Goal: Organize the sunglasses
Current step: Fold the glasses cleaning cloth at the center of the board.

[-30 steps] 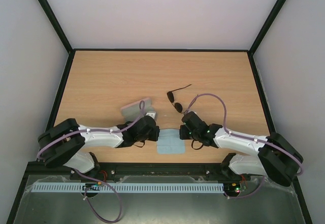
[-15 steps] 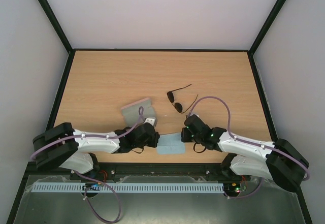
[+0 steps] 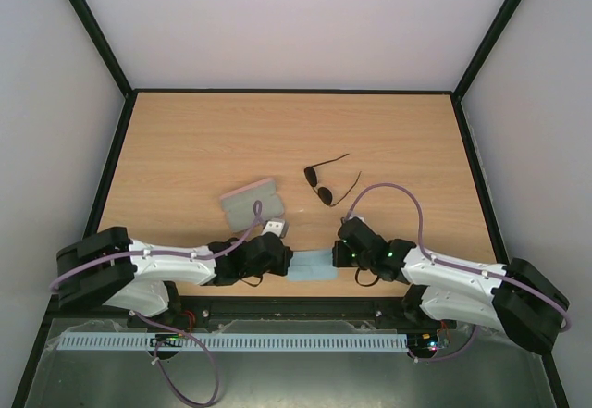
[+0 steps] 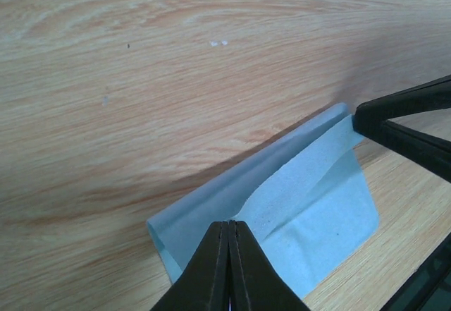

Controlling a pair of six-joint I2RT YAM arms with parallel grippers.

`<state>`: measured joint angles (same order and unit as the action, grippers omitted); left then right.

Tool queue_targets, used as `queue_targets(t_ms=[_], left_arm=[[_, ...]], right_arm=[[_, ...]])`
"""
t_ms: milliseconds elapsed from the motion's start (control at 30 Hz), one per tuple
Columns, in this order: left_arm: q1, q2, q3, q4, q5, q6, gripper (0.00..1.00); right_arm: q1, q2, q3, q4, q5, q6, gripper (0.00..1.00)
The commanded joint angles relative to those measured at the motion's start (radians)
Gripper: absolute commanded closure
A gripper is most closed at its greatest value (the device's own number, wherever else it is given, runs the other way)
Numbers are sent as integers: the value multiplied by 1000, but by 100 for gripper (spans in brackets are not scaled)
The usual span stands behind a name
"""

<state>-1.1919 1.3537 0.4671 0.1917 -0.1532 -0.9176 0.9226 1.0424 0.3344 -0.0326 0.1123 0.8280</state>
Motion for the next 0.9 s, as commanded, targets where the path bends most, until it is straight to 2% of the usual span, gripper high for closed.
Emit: queue_targets(t_ms=[0, 333, 867], left_arm=[[-21, -18, -32, -4, -38, -31, 98], [-31, -23, -57, 11, -43, -47, 98], [-71, -16, -47, 4, -59, -70, 98]], right_arm=[[24, -18, -16, -42, 9, 31, 99], [80, -37, -34, -53, 37, 71, 99], [82, -73, -50, -77, 57, 75, 99]])
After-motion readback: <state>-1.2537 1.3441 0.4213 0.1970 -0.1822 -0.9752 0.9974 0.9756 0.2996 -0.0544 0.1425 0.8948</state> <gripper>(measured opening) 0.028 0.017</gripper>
